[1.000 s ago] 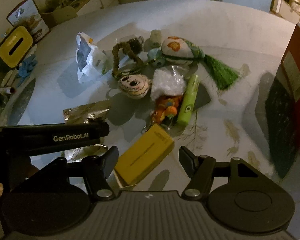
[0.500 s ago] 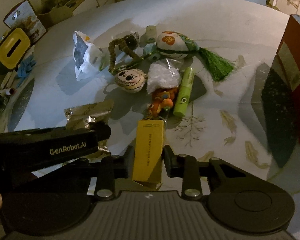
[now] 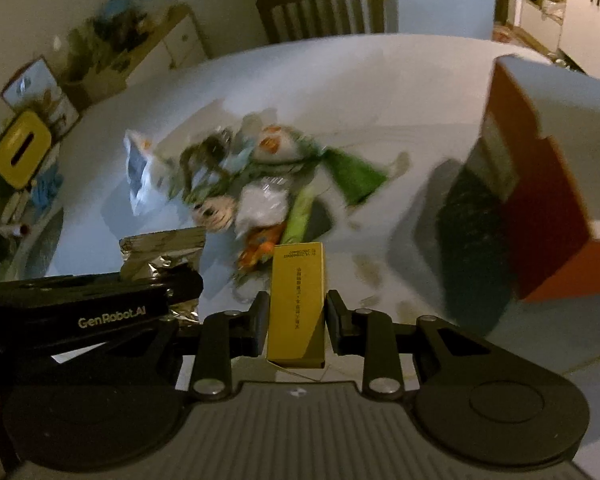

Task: Organize objects
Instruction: 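Carry foil bag and yellow box into the cardboard box and open both tools, then withdraw both tools from the cardboard box back to the pile, then grasp the white plastic bag with left tool while right tool grasps green highlighter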

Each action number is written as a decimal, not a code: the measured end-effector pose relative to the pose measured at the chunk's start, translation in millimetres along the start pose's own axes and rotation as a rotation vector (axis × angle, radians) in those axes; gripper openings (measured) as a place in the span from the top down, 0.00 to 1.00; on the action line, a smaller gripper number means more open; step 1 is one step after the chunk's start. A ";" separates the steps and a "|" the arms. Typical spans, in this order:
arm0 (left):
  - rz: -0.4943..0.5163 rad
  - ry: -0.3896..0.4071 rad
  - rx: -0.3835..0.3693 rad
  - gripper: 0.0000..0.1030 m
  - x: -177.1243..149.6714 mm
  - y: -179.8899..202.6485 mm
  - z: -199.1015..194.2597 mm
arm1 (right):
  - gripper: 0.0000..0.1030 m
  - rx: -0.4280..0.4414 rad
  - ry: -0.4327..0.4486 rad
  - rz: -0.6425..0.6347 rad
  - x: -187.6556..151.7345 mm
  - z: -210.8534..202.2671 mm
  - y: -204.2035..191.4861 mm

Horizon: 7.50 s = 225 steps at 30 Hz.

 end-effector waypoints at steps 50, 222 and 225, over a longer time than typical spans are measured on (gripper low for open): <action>0.263 -0.096 -0.065 0.53 92.9 370.3 71.4 | 0.72 -0.164 0.089 0.051 93.6 -66.8 334.0; -0.195 0.022 0.281 0.00 126.7 -117.3 90.9 | 0.21 -0.120 -0.003 -0.121 40.2 86.9 5.6; -0.190 0.014 0.286 0.00 124.8 -118.4 94.9 | 0.23 -0.125 -0.014 -0.119 39.6 91.4 6.6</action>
Point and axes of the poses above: each gripper's, at about its wrist camera, not at the fingertips, and z roughly the way its jaws point, y to its right, x to its top, the point moved 4 cm from there along z, roughly the way its jaws point, and after that the axes turned 6 degrees about x, right-handed, at the moved point
